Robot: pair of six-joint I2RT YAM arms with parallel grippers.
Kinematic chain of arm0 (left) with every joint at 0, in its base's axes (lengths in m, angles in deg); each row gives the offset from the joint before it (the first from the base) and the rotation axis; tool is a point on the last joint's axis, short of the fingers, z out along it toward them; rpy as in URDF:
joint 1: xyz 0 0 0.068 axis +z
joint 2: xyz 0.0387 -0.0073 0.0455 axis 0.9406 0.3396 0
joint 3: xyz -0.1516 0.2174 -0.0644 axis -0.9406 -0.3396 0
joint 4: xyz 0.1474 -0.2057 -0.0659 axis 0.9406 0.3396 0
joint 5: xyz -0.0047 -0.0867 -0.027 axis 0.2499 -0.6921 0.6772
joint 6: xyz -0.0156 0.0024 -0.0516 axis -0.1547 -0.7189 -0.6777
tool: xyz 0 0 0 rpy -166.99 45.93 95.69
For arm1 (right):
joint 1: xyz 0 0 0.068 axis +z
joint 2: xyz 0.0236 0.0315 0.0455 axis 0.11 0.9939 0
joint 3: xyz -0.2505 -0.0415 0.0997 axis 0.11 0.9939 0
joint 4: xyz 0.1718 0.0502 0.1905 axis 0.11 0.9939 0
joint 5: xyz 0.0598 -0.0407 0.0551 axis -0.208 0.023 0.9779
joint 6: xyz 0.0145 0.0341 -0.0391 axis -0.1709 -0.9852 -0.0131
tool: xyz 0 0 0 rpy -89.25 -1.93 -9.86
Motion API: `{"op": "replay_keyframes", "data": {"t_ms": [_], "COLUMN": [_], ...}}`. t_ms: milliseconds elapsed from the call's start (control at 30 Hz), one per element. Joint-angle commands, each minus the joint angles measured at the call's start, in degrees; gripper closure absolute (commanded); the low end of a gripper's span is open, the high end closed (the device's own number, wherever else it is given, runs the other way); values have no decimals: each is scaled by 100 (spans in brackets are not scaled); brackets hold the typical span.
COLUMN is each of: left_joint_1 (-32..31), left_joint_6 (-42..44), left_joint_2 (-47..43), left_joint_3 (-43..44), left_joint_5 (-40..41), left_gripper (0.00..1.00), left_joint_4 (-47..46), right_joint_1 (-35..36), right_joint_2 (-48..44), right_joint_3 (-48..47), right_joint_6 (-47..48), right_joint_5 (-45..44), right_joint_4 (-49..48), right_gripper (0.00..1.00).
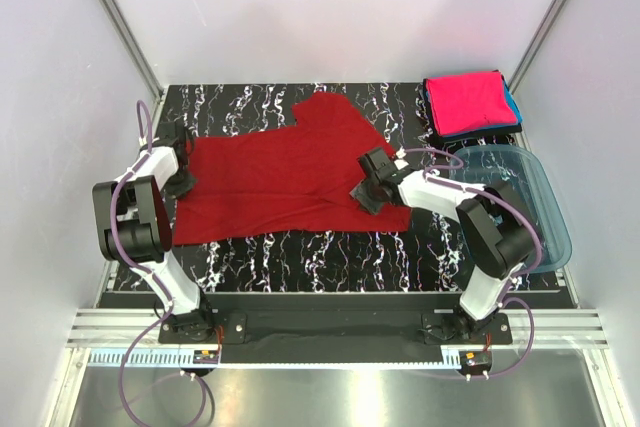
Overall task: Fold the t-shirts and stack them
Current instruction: Fold the tshirt
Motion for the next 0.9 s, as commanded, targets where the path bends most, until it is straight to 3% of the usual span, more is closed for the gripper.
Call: {"op": "replay_keyframes", "data": {"t_ms": [0,200,400,533,867], "left_joint_1": [46,46,46,46,46], "left_joint_6": [86,77,33,7,-11], "left_joint_2": [46,81,63,54,46], "left_joint_3": [188,188,170,162,144], "left_joint_5": [1,-17,-25,-87,-105], "left_gripper": [100,100,100,100,100], "left_joint_4": [-72,-72,-72,-98,-107], "right_joint_1": [78,140,131,131,140], "right_joint_2": [87,157,359,368,474], "right_joint_3": [-224,-285,-557,-628,-936], "right_joint_6": [-122,-184,-43,62,712], "right_joint_5": [-302,-477,-451,-504,-337], "right_joint_4": [-81,-29,-98,-266,-757], "right_gripper": [57,59,71,100,100]}}
